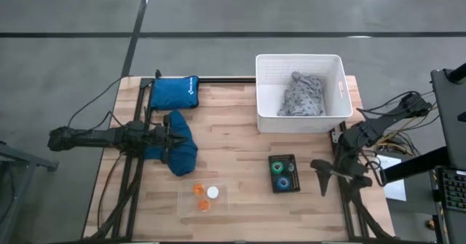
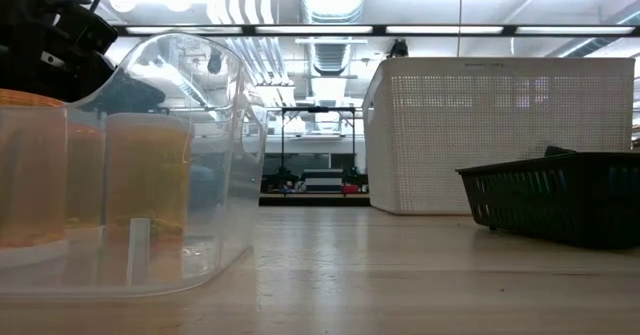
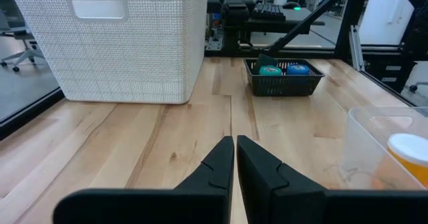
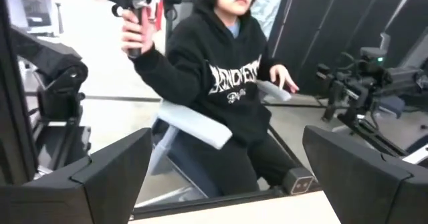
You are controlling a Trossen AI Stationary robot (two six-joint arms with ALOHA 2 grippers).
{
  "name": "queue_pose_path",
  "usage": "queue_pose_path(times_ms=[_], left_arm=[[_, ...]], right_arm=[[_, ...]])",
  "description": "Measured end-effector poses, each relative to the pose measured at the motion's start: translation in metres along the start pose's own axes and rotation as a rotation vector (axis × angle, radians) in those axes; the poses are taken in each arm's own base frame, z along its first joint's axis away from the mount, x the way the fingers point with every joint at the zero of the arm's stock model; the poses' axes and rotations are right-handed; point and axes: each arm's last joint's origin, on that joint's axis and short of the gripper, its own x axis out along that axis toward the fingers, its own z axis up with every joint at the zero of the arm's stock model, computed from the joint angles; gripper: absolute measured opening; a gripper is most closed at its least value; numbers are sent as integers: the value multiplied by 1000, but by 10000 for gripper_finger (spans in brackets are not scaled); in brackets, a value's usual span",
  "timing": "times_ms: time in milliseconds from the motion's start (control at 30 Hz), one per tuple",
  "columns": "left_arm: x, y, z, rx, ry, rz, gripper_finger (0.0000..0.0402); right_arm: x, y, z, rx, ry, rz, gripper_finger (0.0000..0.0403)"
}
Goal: Pick & place medical supplies in basket/bin
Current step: Put the blue patient gown into the white bin
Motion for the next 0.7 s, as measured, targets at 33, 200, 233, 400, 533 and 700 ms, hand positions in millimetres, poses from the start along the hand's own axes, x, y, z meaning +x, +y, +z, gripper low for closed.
queue_pose_path(times_ms=[33,200,233,400,533,700], left_arm=[[0,0,0,0,0,0,26],[0,0,0,0,0,0,26],[0,0,0,0,0,0,26],[0,0,0,0,0,0,26],[0,0,0,0,0,0,26],[0,0,0,-1,0,0,26]], right_arm=[[0,0,-3,0,-1,-7,384],[-3,7,-13,9,-3,-23,384],[-4,9,-16,10,-3,-23,384],[-15,23,-25,-8,-39,-35,384],[-23,34,-36,-46,-66,-45,384],[-31,45,-46,-77,-120,-62,384]])
